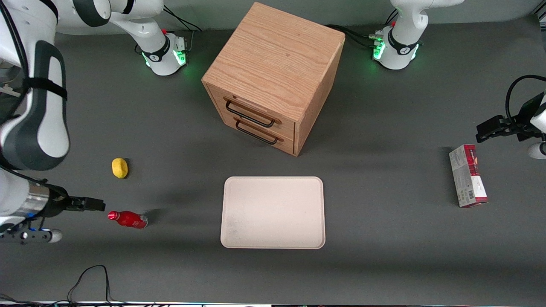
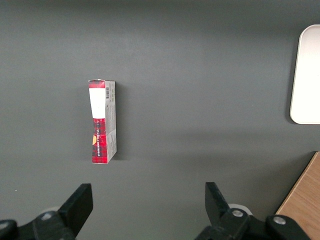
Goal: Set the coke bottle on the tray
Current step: 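Move the open right gripper down to the red Coca-Cola bottle, then close the right gripper around the bottle's cap end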
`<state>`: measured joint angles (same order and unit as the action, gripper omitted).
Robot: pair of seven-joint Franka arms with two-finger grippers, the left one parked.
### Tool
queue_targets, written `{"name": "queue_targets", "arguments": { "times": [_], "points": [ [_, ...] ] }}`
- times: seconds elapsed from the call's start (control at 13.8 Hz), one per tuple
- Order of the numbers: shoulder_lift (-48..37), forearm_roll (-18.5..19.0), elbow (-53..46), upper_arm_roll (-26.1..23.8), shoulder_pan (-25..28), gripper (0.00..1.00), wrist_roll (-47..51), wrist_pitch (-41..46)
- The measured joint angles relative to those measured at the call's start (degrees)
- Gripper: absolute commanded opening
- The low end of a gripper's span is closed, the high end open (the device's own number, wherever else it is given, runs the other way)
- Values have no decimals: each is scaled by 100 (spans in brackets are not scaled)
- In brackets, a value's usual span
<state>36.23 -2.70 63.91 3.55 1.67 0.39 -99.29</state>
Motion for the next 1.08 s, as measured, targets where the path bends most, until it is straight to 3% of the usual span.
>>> {"name": "queue_targets", "arguments": {
  "times": [0.51,0.8,0.87,0.94,1.08],
  "points": [
    [42,0,1522,-108,-87,99,-288,-2007],
    [27,0,2000,-130,-87,99,-390,-2328],
    [6,0,2023,-130,-88,92,-436,-2329],
    [-15,0,2027,-130,-89,70,-462,-2329],
    [-41,0,2028,-130,-89,2,-479,-2329]
  ]
}}
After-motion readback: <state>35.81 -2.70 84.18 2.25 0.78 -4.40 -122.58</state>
